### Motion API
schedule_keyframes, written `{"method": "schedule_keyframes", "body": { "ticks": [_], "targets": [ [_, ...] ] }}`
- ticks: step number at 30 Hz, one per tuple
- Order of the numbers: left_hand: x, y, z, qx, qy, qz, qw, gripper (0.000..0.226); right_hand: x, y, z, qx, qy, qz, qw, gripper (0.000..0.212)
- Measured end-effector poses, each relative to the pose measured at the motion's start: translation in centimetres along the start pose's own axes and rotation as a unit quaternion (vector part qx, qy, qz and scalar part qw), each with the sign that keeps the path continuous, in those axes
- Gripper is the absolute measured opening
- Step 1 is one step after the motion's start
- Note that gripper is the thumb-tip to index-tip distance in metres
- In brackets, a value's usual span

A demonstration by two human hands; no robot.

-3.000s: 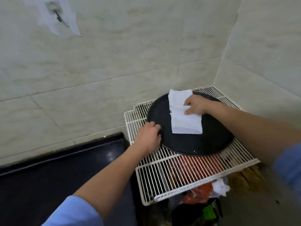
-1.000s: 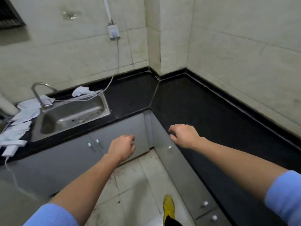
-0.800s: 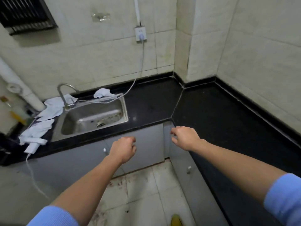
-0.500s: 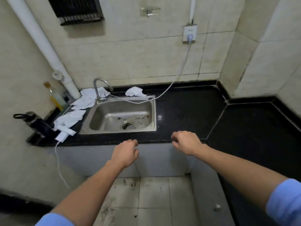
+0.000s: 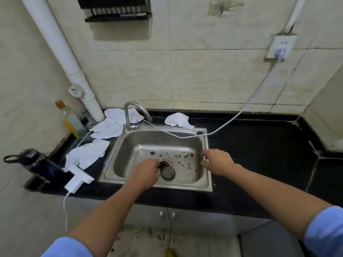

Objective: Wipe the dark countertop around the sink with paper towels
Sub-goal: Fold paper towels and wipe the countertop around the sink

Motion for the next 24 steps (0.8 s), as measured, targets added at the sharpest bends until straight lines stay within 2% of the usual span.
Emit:
{"method": "schedule_keyframes", "body": {
  "ticks": [8, 15, 21, 24],
  "targets": [
    [-3.3, 0.7, 9.3, -0.035, -0.007, -0.029, 0.999, 0.024, 0.4, -1.4, 13.3, -0.011, -0.002, 0.002, 1.000, 0.031],
    [-6.2, 2.7, 13.8, -0.071, -0.077, -0.031, 0.994, 0.031, 0.9, 1.6, 27.6, -0.064, 0.003, 0.041, 0.997, 0.054],
    [-8.0, 5.1, 15.9, -0.076, -0.143, -0.061, 0.985, 0.028, 0.7, 5.7, 36.1, -0.045, 0.008, 0.068, 0.997, 0.067],
    [-8.3, 6.5, 15.7, -0.106, -0.157, -0.068, 0.980, 0.029, 0.2, 7.4, 38.4, -0.054, 0.014, 0.099, 0.994, 0.071]
  ]
}}
Point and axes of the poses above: each hand's wrist, its own z-axis towards the middle knuckle, its own y-axis out of the palm, x = y × z, the point moved 3 cm from there along z, towards the middle knuckle, and after that the axes turned 4 degrees about -z, right-handed, at the moved point
